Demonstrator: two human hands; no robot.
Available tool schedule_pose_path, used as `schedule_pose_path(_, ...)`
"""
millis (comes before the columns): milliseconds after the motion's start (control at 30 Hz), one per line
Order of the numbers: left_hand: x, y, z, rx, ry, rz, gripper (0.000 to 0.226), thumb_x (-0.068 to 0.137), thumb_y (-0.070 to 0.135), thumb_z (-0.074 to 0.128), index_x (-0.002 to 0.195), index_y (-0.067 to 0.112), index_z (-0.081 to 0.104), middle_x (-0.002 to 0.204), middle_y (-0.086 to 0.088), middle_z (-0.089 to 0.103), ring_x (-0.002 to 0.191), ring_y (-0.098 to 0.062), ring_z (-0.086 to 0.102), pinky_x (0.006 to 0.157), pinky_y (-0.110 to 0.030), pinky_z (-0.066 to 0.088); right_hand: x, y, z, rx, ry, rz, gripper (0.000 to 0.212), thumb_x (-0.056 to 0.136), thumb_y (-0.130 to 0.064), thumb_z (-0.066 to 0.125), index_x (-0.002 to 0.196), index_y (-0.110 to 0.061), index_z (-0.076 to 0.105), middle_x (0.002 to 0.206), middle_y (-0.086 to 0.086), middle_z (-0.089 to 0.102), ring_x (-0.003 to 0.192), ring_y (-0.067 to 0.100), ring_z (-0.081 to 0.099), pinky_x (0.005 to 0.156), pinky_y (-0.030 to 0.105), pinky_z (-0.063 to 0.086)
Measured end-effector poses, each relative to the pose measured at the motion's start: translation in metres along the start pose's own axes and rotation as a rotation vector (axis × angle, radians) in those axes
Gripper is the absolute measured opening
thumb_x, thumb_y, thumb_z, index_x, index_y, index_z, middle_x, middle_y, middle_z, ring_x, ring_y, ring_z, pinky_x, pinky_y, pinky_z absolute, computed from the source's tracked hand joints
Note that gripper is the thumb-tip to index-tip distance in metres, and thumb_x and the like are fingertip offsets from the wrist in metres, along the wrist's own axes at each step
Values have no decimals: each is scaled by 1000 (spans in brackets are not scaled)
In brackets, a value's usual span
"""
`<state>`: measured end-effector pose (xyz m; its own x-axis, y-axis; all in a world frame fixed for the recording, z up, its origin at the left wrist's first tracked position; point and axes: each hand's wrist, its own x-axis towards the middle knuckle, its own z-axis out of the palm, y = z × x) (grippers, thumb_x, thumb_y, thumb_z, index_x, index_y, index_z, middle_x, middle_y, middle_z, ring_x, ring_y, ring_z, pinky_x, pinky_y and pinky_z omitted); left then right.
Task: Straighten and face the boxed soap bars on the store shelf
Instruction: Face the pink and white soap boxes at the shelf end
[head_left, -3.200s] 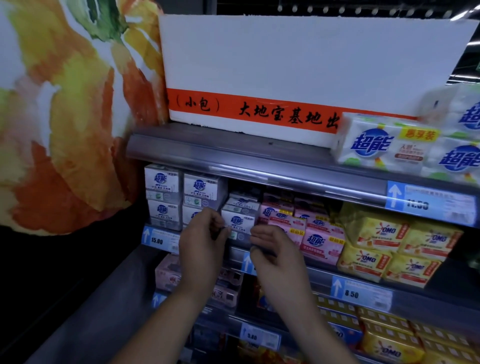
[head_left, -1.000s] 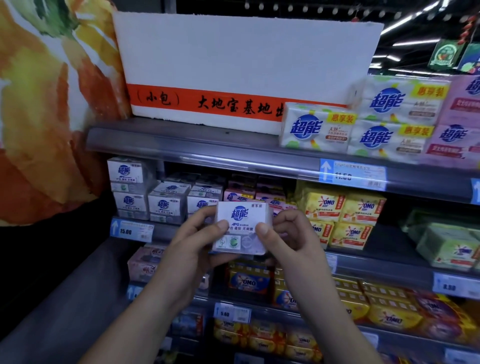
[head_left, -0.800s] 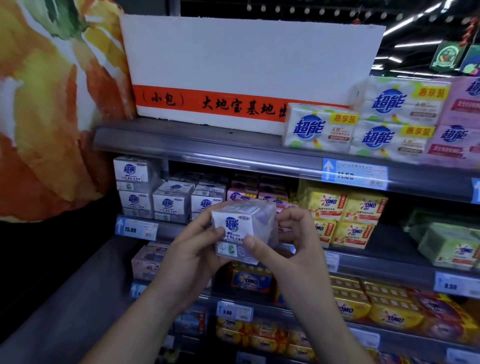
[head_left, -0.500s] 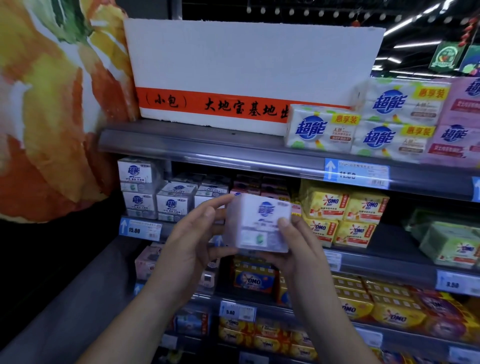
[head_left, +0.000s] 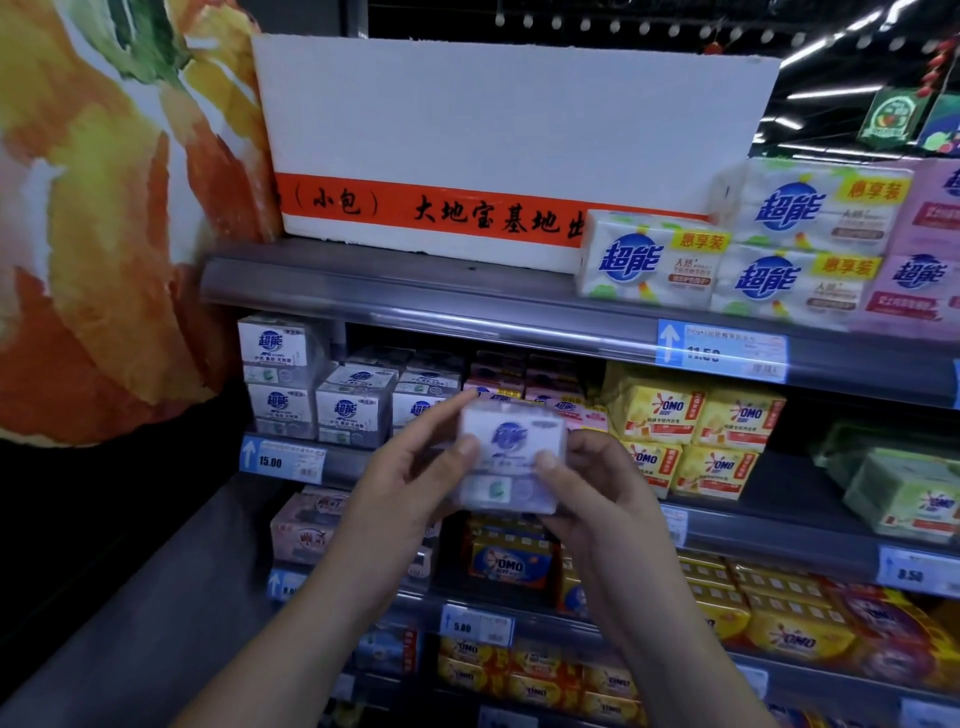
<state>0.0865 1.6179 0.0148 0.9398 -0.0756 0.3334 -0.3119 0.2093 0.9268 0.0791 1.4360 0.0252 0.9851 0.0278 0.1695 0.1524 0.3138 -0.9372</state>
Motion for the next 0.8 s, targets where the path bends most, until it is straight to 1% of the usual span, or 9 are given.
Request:
schedule_pose_path(100, 2, -4, -3, 49, -15, 39, 69, 72, 38, 88, 135, 40, 61, 132, 4, 69, 119, -20, 69, 86, -34, 60, 0, 2, -5, -162, -128, -57, 39, 70, 5, 78, 101, -13, 62, 112, 7, 76, 109, 28, 72, 84, 43, 63)
schedule_pose_path(200, 4, -4, -9, 62, -16, 106, 95, 60, 36, 98, 141, 41, 48, 137, 4, 66, 127, -20, 64, 93, -43, 58, 2, 5, -9, -186, -196, -98, 43, 75, 24, 70, 104, -2, 52, 114, 13, 72, 111, 27, 71, 81, 39, 62)
schedule_pose_path(267, 5, -4, -11, 102, -8, 128, 104, 57, 37, 100, 144, 41, 44, 136, 4, 67, 127, -21, 63, 96, -47, 57, 3, 7, -10, -180, -208, -113, 43, 77, 27, 69, 104, -1, 51, 117, 13, 71, 113, 26, 71, 81, 37, 63)
schedule_pose_path(333, 6, -4, -12, 105, 5, 127, 105, 55, 36, 100, 143, 40, 45, 133, 4, 68, 125, -22, 65, 92, -47, 59, 3, 6, -10, -174, -202, -124, 44, 74, 17, 77, 103, -8, 55, 118, 7, 74, 114, 21, 71, 82, 33, 62)
schedule_pose_path(433, 5, -5, -15, 4, 37, 100, 88, 56, 35, 99, 131, 33, 53, 128, -1, 71, 116, -23, 70, 82, -38, 62, 3, 2, -8, -188, -160, -110, 41, 65, -11, 87, 98, -25, 67, 114, 0, 77, 110, 15, 73, 80, 26, 61)
schedule_pose_path(500, 4, -8, -18, -34, 75, 80, 68, 61, 38, 97, 116, 27, 60, 119, -3, 75, 107, -23, 74, 76, -29, 62, 4, 2, -5, -182, -116, -84, 34, 72, -21, 88, 100, -29, 71, 112, 1, 79, 105, 18, 75, 78, 26, 62)
schedule_pose_path(600, 2, -13, -21, 15, 145, 52, 58, 66, 39, 92, 114, 19, 66, 113, -4, 77, 103, -22, 76, 72, -24, 59, 7, 5, 4, -240, -77, -73, 26, 81, -35, 85, 104, -31, 72, 111, -3, 80, 104, 16, 76, 84, 35, 64)
schedule_pose_path(700, 5, -14, -26, 92, 255, 64, 42, 71, 45, 82, 110, 32, 72, 111, 7, 78, 102, -13, 75, 72, -24, 59, 13, 12, 16, -288, -73, -75, 30, 85, -30, 83, 113, -30, 71, 116, -9, 78, 110, 9, 73, 96, 40, 61)
schedule_pose_path(800, 14, -11, -37, 142, 310, 90, 32, 80, 43, 78, 112, 44, 72, 114, 13, 78, 106, -9, 73, 84, -30, 59, 24, 20, 30, -314, -99, -95, 44, 87, -16, 82, 126, -30, 67, 123, -12, 75, 118, 4, 68, 102, 39, 56)
